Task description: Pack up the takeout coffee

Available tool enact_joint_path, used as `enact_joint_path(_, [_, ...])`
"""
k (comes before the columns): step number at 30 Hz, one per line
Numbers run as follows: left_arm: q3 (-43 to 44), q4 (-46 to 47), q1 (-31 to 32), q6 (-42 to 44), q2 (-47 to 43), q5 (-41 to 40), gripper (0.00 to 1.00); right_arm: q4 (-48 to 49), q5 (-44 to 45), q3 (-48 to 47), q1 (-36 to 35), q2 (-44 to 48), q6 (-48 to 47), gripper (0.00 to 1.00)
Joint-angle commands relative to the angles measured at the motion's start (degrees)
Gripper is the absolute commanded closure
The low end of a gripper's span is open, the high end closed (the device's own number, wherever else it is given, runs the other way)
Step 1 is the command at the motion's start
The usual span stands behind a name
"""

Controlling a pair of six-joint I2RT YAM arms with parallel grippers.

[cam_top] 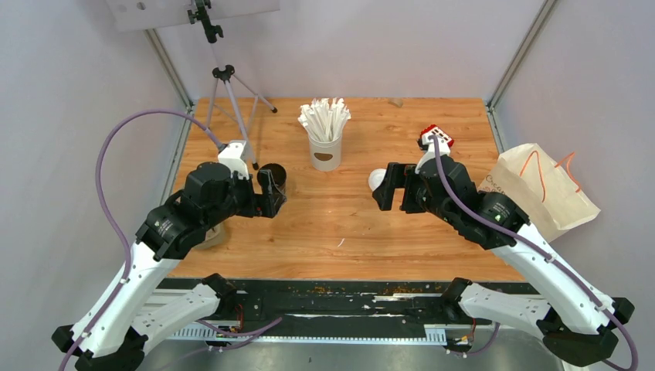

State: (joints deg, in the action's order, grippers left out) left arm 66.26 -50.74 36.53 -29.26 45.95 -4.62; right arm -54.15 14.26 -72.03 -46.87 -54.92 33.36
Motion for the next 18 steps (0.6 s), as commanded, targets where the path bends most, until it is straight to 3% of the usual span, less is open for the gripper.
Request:
enact_joint_path(1, [0.44,1.20,-0.31,-0.24,0.08,-2.82,0.01,1.42,-0.44,0.32,-0.28,1.29,0.41,0.01])
enact_joint_path(12, [10.99,-7.78,-0.75,7.13,15.86,-18.63,0.04,5.90,-3.59,6.50,-0.31,7.68,0.54,0.00])
enact_joint_path(18, [15.53,-2.27,-9.94,8.19,25.26,-12.53,0.11,12.19,-10.95,10.89,-0.32,14.56,-0.94,0.04])
